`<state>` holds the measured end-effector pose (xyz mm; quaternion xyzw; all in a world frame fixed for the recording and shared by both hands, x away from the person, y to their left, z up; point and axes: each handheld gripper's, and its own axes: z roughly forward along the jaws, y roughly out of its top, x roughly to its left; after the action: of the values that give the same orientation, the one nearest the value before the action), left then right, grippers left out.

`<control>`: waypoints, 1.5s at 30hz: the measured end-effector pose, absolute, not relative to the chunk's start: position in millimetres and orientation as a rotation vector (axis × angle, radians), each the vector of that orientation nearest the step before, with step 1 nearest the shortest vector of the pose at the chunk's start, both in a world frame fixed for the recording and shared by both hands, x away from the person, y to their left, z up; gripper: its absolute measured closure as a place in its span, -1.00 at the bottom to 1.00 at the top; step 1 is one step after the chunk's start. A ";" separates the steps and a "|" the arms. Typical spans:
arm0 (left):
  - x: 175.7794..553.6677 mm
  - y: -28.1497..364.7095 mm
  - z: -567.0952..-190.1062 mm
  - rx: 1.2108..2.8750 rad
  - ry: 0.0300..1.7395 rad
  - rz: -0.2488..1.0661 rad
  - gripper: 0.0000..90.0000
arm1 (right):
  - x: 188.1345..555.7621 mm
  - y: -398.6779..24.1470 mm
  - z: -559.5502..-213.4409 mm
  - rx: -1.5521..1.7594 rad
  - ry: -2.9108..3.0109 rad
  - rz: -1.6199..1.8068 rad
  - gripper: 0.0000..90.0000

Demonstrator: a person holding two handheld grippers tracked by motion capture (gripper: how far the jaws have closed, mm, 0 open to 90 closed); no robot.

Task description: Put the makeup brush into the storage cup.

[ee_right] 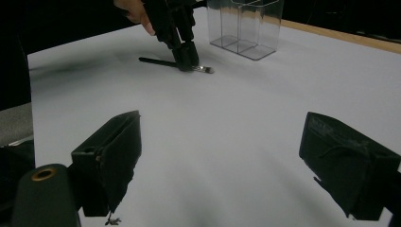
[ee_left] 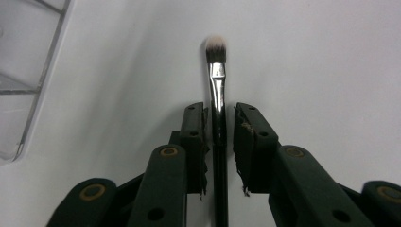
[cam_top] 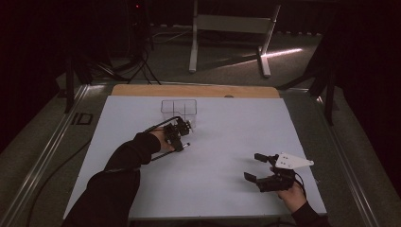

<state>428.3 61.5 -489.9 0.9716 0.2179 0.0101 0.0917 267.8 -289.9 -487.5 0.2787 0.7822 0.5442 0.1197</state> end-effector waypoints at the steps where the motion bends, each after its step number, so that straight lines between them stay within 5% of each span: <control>1: 428.4 61.2 -490.1 2.887 0.647 0.029 0.71 | 267.9 -289.9 -487.5 0.814 2.286 1.591 -0.70; 21: 417.4 50.5 -488.9 2.961 0.578 0.132 0.90 | 267.8 -290.2 -487.2 0.819 2.282 1.590 -0.70; 45: 406.3 72.4 -434.1 2.782 0.620 0.177 0.92 | 269.2 -291.7 -486.7 0.840 2.268 1.600 -0.70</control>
<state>406.3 72.4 -434.1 0.9642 0.2150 0.0614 0.1427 269.2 -291.7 -486.7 0.2876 0.7763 0.5478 0.1207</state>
